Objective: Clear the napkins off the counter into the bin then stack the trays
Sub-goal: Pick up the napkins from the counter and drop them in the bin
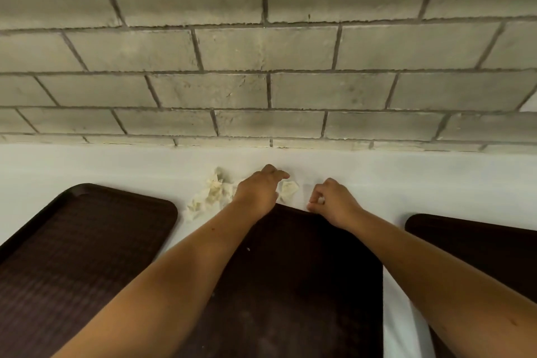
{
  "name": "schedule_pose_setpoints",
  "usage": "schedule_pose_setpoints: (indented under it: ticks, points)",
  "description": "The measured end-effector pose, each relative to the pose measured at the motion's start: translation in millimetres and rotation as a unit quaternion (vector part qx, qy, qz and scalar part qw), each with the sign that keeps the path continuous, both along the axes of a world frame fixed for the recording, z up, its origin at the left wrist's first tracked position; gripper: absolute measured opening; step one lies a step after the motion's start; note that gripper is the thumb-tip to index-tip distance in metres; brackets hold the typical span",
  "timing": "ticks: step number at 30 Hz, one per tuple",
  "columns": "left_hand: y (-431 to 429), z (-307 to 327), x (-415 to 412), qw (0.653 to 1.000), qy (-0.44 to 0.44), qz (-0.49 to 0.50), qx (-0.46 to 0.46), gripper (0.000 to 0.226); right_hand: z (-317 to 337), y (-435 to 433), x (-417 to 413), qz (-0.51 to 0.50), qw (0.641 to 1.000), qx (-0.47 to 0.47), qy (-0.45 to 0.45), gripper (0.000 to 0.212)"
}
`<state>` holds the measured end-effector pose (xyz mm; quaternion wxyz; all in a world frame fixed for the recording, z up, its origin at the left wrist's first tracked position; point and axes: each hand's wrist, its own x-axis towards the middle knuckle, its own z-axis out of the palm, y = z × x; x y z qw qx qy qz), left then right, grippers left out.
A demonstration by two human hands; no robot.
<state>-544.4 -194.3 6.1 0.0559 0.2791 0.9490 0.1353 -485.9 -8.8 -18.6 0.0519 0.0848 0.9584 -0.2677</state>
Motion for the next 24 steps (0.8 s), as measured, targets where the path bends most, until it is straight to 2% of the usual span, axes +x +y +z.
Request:
schedule_pose_setpoints:
  ticks: [6,9,13,17,21,24]
  points:
    - [14.6,-9.7,-13.7,0.998,-0.049,-0.034,-0.033,0.065,-10.9,10.7,2.5,-0.060,0.996,-0.067,-0.009,0.014]
    - [19.2,-17.8,-19.7,0.997,-0.065,-0.033,-0.027,0.054,-13.2,12.9,5.9,-0.078,0.992,-0.103,0.004,0.014]
    - [25.0,-23.2,-24.9,0.996,-0.081,-0.015,-0.018,0.038,-16.8,12.8,4.9,-0.079,0.992,-0.102,0.012,0.013]
    - [25.9,-21.7,-18.5,0.999,-0.006,-0.021,-0.036,0.030,-14.5,12.7,7.2,-0.097,0.986,-0.137,0.014,0.013]
    - [17.7,-7.1,1.4,0.995,0.075,0.015,0.063,0.026,-0.3,11.2,19.8,-0.123,0.976,-0.175,0.049,0.013]
    - [5.1,10.0,28.5,0.989,0.083,0.003,0.119,0.022,15.5,5.4,36.1,-0.110,0.969,-0.193,0.112,0.012]
